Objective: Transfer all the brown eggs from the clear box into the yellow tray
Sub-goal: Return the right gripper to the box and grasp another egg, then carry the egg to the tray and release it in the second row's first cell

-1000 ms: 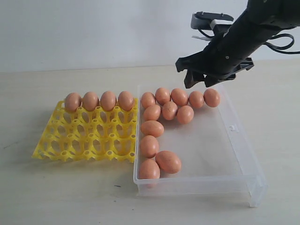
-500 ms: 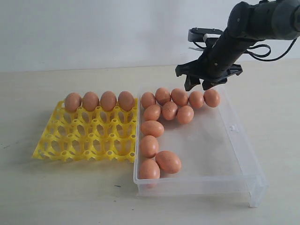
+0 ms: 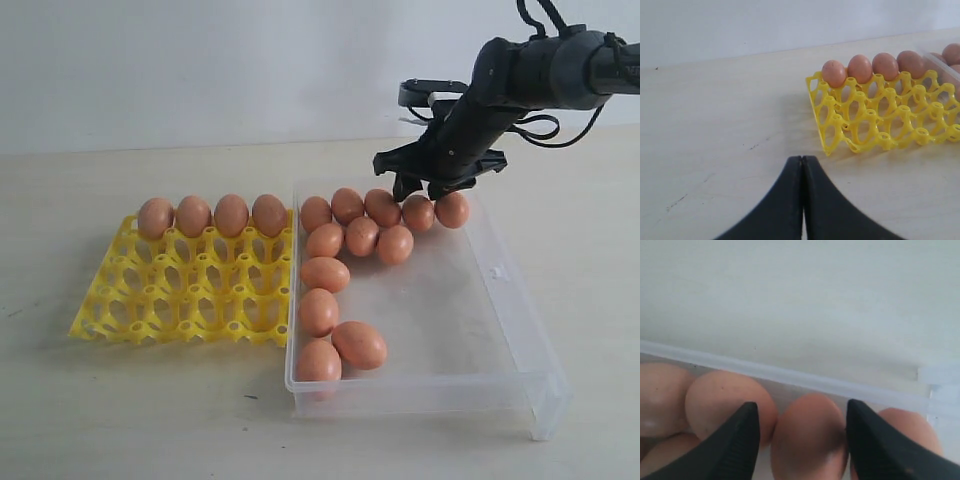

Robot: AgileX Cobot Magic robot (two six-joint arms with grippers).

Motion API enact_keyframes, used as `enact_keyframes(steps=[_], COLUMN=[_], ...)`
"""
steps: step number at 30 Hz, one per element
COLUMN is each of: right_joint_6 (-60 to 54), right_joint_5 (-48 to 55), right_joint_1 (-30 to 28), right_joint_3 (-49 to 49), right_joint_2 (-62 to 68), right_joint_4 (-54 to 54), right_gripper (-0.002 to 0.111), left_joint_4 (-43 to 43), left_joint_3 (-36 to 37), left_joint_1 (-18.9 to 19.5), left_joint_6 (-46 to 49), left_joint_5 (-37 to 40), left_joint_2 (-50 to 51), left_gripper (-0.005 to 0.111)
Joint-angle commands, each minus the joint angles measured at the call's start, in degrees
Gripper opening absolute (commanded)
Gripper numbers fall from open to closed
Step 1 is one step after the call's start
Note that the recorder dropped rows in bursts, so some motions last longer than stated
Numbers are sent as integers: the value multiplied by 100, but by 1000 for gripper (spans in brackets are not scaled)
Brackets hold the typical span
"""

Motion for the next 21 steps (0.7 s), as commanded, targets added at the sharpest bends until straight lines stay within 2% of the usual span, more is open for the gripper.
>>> enact_keyframes(steps=[1,13,15,18,21], right_joint_6=[10,24,-3,-200,-386], right_joint_5=[-3,88,101,113,33], right_joint_1=[-32,-22,12,15,15], right_joint_3=[14,35,35,35,35], right_joint_2=[360,478,465,348,89], right_joint_4=[-88,-32,-29,1,89], right_gripper=[52,51,39,1,0], left_joint_4=[12,12,12,12,12], left_joint_3=[-23,-23,-23,-23,-23], left_joint_1=[-25,-25,-25,-25,-25], left_joint_6=[-1,-1,-1,-1,-1], left_joint_5=[-45,-45,-45,-45,-45], left_joint_2=[-32,-32,-32,-32,-32], left_gripper=[0,0,0,0,0])
